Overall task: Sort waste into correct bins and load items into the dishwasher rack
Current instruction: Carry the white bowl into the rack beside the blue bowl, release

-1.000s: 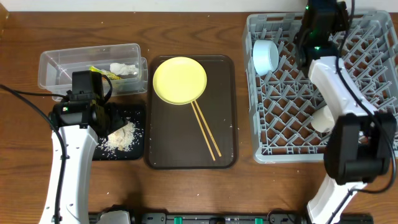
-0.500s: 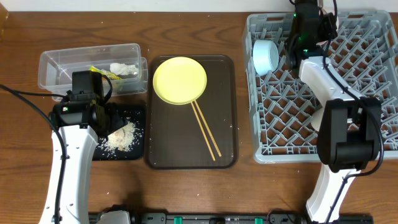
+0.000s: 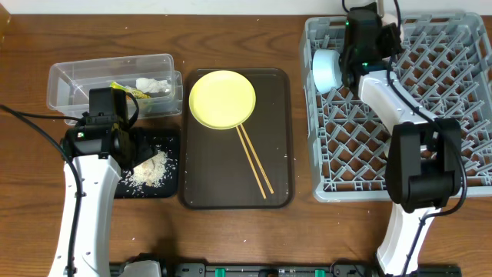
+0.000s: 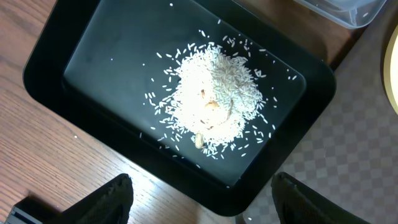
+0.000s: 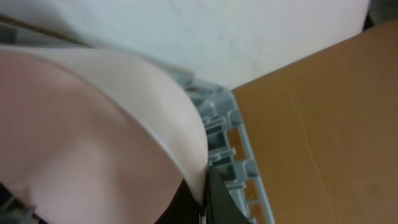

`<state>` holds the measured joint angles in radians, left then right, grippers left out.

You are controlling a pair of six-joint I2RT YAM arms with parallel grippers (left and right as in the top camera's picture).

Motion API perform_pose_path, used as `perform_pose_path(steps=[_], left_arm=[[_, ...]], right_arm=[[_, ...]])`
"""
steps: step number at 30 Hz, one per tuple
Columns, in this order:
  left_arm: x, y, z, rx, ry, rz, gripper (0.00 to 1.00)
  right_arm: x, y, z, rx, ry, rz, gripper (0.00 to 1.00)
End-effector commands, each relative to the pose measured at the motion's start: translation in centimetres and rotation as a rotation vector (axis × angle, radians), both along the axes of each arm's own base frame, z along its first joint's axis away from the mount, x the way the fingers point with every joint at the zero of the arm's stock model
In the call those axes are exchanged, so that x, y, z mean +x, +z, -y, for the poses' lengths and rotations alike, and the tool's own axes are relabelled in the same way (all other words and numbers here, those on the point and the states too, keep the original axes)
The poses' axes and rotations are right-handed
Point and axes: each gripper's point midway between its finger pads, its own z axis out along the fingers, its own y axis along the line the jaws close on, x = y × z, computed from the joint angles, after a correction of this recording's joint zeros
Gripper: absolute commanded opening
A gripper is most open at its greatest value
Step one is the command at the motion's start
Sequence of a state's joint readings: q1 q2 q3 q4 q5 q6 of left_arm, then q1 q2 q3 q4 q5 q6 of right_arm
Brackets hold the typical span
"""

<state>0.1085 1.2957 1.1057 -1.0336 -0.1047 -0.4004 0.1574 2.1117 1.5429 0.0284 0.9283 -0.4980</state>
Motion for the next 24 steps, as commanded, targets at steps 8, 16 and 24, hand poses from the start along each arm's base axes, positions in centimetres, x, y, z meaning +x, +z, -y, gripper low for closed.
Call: perform_pose_path(steps=[8,16,24], left_arm=[[-0.2,0.0,-0.3,0.007,0.020,-0.002,0.74],[-0.2,0.0,-0.3,0.007,0.019,-0.004,0.74],[-0.5,0.0,-0.3,0.007,0.020,-0.014,0.75]], right_arm=[[-3.3,-3.8,-1.3,0.171,-0.124,-0.011,0.01],[-5.5,-2.0,-2.9,0.314,-0.134,0.013,0.29],[-7.3,2.3,-6.1,0.525,0.031,-0.023,0.55]])
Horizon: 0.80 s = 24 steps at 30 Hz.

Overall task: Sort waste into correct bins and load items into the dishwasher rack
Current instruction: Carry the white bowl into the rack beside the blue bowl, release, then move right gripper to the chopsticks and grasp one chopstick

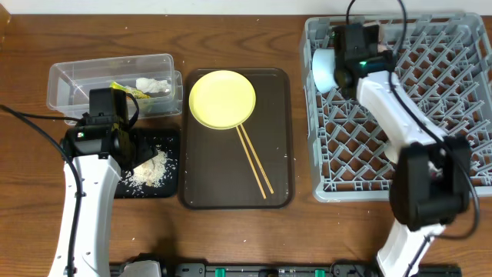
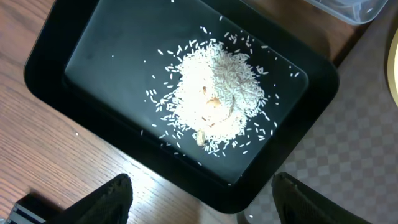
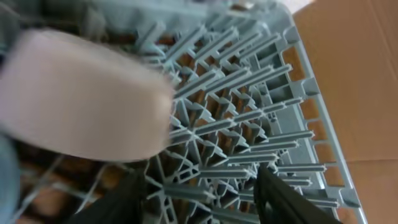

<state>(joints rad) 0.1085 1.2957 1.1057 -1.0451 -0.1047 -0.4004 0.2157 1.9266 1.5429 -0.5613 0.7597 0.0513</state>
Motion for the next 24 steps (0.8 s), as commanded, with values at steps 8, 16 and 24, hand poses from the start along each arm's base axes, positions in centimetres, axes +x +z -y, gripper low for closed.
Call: perform_pose_path(steps=[8,16,24], left_arm=[[-0.2,0.0,-0.3,0.008,0.020,-0.003,0.75],[-0.2,0.0,-0.3,0.008,0.020,-0.004,0.75],[-0.3,0.0,-0.3,0.008,0.019,-0.005,0.75]], right_arm=[[-5.0,4.6,-16.2,0.737,0.592,-0.092,0.62],[-12.0,1.2,-23.5,0.798,0.738,-0.383,0.63],[-16.1,-4.8,-26.8,0.678,0.669,-0.593,0.58]])
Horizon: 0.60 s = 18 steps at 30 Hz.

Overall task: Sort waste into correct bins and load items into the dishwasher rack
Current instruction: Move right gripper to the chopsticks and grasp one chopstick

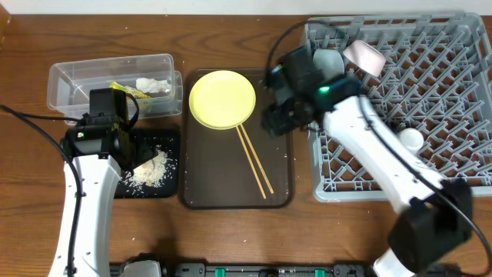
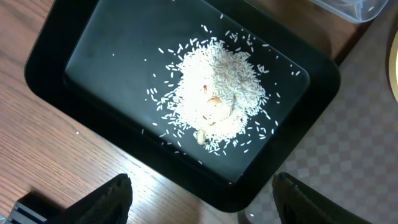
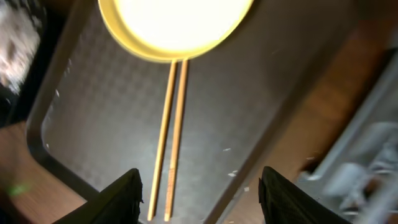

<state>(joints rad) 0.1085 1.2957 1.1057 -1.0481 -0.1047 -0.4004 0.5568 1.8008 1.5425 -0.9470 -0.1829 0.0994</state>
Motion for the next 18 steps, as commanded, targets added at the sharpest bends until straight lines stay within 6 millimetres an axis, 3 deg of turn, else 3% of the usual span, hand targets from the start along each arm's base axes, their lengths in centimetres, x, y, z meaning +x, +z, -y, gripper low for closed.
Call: perform_pose_path(steps=[1,6,11,18], left_arm=[[-0.2,0.0,-0.3,0.008,0.019,-0.002,0.75],[-0.3,0.0,-0.3,0.008,0.019,-0.007,0.75],[-0.3,0.0,-0.3,0.008,0.019,-0.008,0.75],[-0.4,0.0,-0.3,0.007,0.019,-0.010,0.75]], right_arm=[[-1.1,-3.0,-0.9,-0.084,-0.024,-0.059,0.57],[-2.9,-6.9,-2.4,-0.151,-0.025,-0.145,0.55],[-3.5,-10.3,-2.2,-0.254,-0.078,-0.178,0.55],[-3.6,-13.0,-2.3,-0.293,-0.078,-0.203,0.54]])
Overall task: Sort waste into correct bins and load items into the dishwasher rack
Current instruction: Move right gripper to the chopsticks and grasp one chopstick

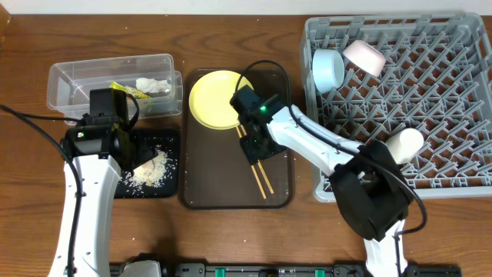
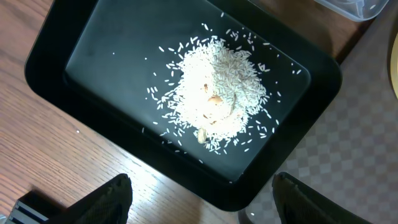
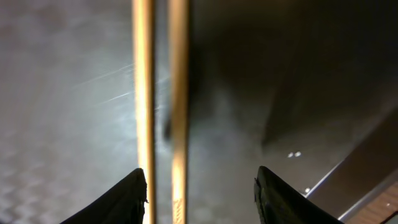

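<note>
Two wooden chopsticks (image 1: 255, 163) lie side by side on the brown tray (image 1: 215, 169). My right gripper (image 1: 256, 146) hangs open just above them. In the right wrist view one chopstick (image 3: 178, 93) runs between the fingers and the other (image 3: 143, 93) lines up with the left fingertip. A yellow plate (image 1: 222, 98) sits at the tray's far end. My left gripper (image 2: 200, 186) is open and empty above the black tray (image 2: 112, 56) holding a rice heap (image 2: 214, 99).
The grey dishwasher rack (image 1: 309, 115) on the right holds a blue bowl (image 1: 328, 69), a pink bowl (image 1: 364, 55) and a white cup (image 1: 405, 142). A clear bin (image 1: 115, 85) with wrappers stands behind the black tray.
My right gripper was high over the brown tray's right side by the rack. Now it sits low and open right above the middle of the chopsticks. The left arm has not moved.
At first my right gripper was at the rack's back left corner with a pale pink thing pressed against its camera. Then it stood open with the pink bowl in the rack. It was over the tray after that, and is now down at the chopsticks.
</note>
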`<state>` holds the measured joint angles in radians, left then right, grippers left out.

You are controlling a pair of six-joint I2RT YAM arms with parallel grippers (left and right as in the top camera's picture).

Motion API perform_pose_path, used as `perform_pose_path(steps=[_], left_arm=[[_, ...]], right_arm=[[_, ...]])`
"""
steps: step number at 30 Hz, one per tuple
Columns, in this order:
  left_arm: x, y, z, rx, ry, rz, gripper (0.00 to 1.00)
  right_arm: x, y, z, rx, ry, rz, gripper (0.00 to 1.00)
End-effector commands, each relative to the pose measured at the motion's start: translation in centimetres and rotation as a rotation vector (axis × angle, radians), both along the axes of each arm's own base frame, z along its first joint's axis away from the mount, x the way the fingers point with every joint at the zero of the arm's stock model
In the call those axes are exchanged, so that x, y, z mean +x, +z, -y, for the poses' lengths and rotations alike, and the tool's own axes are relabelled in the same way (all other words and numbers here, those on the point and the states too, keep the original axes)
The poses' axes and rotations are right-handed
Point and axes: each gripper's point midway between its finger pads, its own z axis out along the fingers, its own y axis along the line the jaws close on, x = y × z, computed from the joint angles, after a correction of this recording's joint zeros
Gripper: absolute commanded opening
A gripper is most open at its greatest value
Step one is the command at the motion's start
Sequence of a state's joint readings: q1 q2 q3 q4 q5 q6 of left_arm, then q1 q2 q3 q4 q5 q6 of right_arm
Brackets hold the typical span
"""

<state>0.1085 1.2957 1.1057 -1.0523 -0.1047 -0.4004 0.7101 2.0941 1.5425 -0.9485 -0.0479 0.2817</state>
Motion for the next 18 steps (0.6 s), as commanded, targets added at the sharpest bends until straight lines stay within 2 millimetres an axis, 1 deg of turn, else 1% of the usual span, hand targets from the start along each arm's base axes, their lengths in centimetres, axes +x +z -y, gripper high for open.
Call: perform_pose_path(steps=[1,5,8,10,13,15,18], left_arm=[[-0.3,0.0,-0.3,0.008,0.019,-0.007,0.75],[-0.4,0.0,-0.3,0.007,0.019,-0.010,0.75],[-0.4,0.0,-0.3,0.007,0.020,-0.010,0.75],[-0.4,0.0,-0.3,0.007,0.020,-0.010,0.75],[-0.4,0.0,-0.3,0.007,0.020,-0.010,0.75],[-0.4,0.0,-0.3,0.007,0.019,-0.010,0.75],[-0.4,0.0,-0.3,0.007,0.019,-0.010,0.75]], right_arm=[[-0.2,-1.4,0.2,-0.039,-0.022,-0.009,0.54],[-0.5,-2.7,0.4,-0.061,-0.025,-0.033,0.54],[-0.6,-3.0,0.5,-0.067,-0.027,-0.038,0.53],[-0.6,-3.2,0.7,-0.076,-0.035,-0.041,0.47],[-0.7,-3.5,1.7,-0.122,-0.091,-0.031,0.35],[-0.7,-3.6,2.5,-0.158,-0.125,-0.024,0.30],[-0.8,-3.6,2.7,-0.169,-0.135,-0.025,0.21]])
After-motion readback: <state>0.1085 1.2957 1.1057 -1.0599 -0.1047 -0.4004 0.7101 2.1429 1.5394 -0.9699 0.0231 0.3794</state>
